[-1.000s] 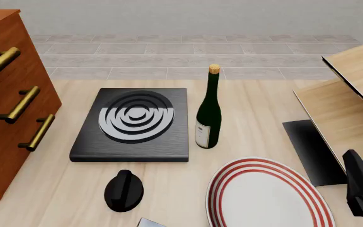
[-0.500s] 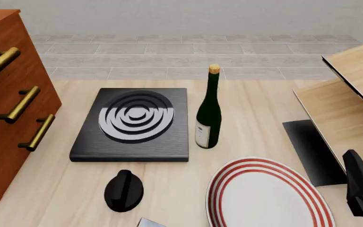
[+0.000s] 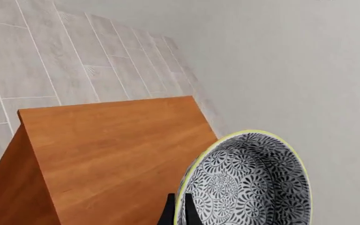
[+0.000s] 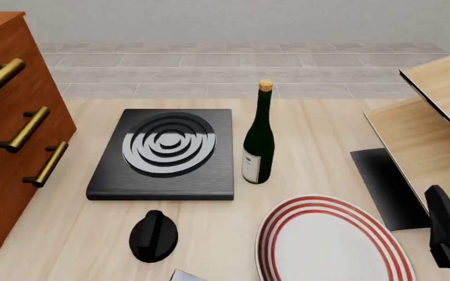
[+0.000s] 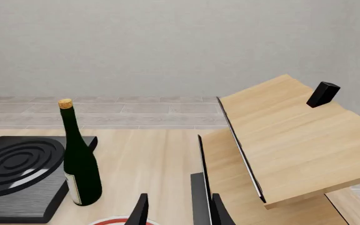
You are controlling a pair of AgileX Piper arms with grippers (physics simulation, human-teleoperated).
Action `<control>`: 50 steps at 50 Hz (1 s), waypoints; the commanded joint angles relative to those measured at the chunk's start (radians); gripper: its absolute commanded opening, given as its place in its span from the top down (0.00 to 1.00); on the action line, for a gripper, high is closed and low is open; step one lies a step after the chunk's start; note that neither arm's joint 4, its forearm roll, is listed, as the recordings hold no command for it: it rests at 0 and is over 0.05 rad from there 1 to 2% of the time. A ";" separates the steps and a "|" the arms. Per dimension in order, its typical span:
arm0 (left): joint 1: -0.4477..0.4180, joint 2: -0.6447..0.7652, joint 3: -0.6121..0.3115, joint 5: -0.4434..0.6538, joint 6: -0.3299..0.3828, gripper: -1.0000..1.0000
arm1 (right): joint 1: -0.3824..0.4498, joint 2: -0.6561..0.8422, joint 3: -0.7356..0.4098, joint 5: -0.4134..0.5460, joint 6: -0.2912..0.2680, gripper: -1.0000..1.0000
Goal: Put the bowl on the top of the cabinet.
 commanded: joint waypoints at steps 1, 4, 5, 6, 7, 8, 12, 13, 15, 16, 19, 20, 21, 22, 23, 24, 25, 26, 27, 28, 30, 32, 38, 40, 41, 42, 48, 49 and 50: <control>0.008 0.052 -0.068 0.038 -0.018 1.00 | 0.000 0.000 0.000 0.000 0.000 0.00; 0.015 0.060 -0.077 0.040 -0.019 1.00 | 0.000 0.000 0.000 0.000 0.000 0.00; 0.013 0.066 -0.080 0.044 -0.025 1.00 | 0.000 0.000 0.000 0.000 0.000 0.00; 0.016 0.071 -0.085 0.044 -0.026 1.00 | 0.000 0.000 0.000 0.000 0.000 0.00; 0.018 0.074 -0.088 0.045 -0.028 1.00 | 0.000 0.000 0.000 0.000 0.000 0.00; 0.017 0.075 -0.089 0.049 -0.031 1.00 | 0.000 0.000 0.000 0.000 0.000 0.00; 0.021 0.086 -0.090 0.058 -0.042 1.00 | 0.000 0.000 0.000 0.000 0.000 0.00; 0.020 0.086 -0.087 0.057 -0.045 1.00 | 0.000 0.000 0.000 0.000 0.000 0.00; 0.026 0.092 -0.085 0.060 -0.049 1.00 | 0.000 0.000 0.000 0.000 0.000 0.00; 0.026 0.090 -0.084 0.057 -0.049 1.00 | 0.000 0.000 0.000 0.000 0.000 0.00; 0.025 0.096 -0.082 0.059 -0.050 1.00 | 0.000 0.000 0.000 0.000 0.000 0.00; 0.025 0.099 -0.083 0.062 -0.049 1.00 | 0.000 0.000 0.000 0.000 0.000 0.00; 0.025 0.099 -0.083 0.062 -0.049 1.00 | 0.000 0.000 0.000 0.000 0.000 0.00; 0.023 0.101 -0.083 0.068 -0.043 1.00 | 0.000 0.000 0.000 0.000 0.000 0.00; 0.023 0.101 -0.083 0.068 -0.043 1.00 | 0.000 0.000 0.000 0.000 0.000 0.00; 0.024 0.103 -0.083 0.074 -0.039 1.00 | 0.000 0.000 0.000 0.000 0.000 0.00; 0.024 0.103 -0.083 0.074 -0.039 1.00 | 0.000 0.000 0.000 0.000 0.000 0.00; 0.021 0.103 -0.079 0.077 -0.041 1.00 | 0.000 0.000 0.000 0.000 0.000 0.00; 0.026 0.105 -0.082 0.080 -0.034 1.00 | 0.000 0.000 0.000 0.000 0.000 0.00; 0.021 0.103 -0.079 0.084 -0.031 1.00 | 0.000 0.000 0.000 0.000 0.000 0.00; 0.019 0.100 -0.073 0.089 -0.029 1.00 | 0.000 0.000 0.000 0.000 0.000 0.00; 0.020 0.096 -0.071 0.093 -0.032 1.00 | 0.000 0.000 0.000 0.000 0.000 0.00; 0.021 0.097 -0.076 0.101 -0.024 1.00 | 0.000 0.000 0.000 0.000 0.000 0.00; 0.023 0.098 -0.075 0.102 -0.022 1.00 | 0.000 0.000 0.000 0.000 0.000 0.00; 0.023 0.098 -0.075 0.102 -0.022 1.00 | 0.000 0.000 0.000 0.000 0.000 0.00; 0.029 0.102 -0.077 0.103 -0.018 1.00 | 0.000 0.000 0.000 0.000 0.000 0.00; 0.041 0.117 -0.078 0.101 -0.013 1.00 | 0.000 0.000 0.000 0.000 0.000 0.00; 0.039 0.116 -0.074 0.097 -0.015 1.00 | 0.000 0.000 0.000 0.000 0.000 0.00; 0.046 0.121 -0.076 0.097 -0.013 1.00 | 0.000 0.000 0.000 0.000 0.000 0.00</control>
